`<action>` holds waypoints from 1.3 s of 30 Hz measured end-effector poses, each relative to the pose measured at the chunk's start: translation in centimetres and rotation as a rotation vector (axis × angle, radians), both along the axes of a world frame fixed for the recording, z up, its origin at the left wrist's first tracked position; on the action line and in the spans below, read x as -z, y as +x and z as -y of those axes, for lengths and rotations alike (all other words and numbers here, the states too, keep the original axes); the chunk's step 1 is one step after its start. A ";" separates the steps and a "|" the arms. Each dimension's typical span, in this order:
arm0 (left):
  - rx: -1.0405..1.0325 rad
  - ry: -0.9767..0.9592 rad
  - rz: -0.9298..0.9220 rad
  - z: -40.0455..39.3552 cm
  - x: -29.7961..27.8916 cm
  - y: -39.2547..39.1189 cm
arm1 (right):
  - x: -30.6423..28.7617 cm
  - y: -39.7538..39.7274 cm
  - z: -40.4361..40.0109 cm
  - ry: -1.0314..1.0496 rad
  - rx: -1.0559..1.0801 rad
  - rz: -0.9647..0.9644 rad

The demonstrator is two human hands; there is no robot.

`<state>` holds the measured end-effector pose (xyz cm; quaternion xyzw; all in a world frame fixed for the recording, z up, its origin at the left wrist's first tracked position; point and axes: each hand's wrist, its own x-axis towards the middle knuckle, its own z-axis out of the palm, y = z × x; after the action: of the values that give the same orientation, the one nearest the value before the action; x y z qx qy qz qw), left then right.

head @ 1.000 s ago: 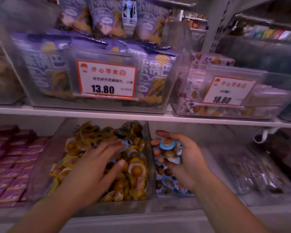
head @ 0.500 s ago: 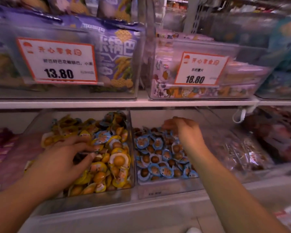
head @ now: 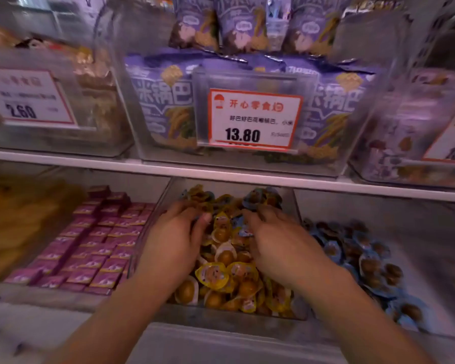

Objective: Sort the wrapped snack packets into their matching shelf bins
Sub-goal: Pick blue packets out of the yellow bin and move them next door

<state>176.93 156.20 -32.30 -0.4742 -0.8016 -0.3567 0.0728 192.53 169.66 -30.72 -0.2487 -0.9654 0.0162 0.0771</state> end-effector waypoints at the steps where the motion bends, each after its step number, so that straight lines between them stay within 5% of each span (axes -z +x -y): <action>1: -0.003 0.057 0.025 -0.1 -0.1 0.1 | 0.0 -0.9 -0.6 -0.041 0.021 0.036; 8: 0.045 0.290 0.358 -0.1 -0.4 0.0 | 1.1 -4.1 -2.3 -0.069 0.065 0.245; 16: 0.070 0.401 0.680 -0.4 -0.8 -0.2 | 0.2 -3.3 -1.6 -0.253 0.047 -0.020; 19: 0.099 0.495 0.751 -0.7 -1.3 0.6 | -0.7 -3.1 -0.2 -0.326 0.061 -0.434; 22: 0.203 0.489 0.691 -0.9 -1.6 2.3 | -1.9 -3.0 2.4 -1.001 0.201 -0.910; 24: 0.243 0.460 0.598 -0.9 -1.4 3.7 | -2.6 -2.3 3.6 -1.621 0.236 -0.995; 26: 0.236 0.400 0.473 -1.1 -1.1 4.9 | -3.1 -0.8 4.1 -1.970 0.193 -0.976; 28: 0.242 0.276 0.360 -1.3 -0.9 5.8 | -3.1 0.8 4.3 -1.912 0.186 -0.941; 33: 0.419 0.179 0.230 -1.5 -1.1 6.6 | -2.8 4.1 2.4 -1.345 0.259 -0.969; 39: 0.212 -0.077 0.069 -2.0 -0.5 1.6 | -2.0 8.9 -4.3 -1.093 0.554 -1.108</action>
<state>178.57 158.19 -31.82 -0.5463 -0.7620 -0.3475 -0.0113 201.44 173.97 -28.72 -0.4360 -0.5472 0.5843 0.4113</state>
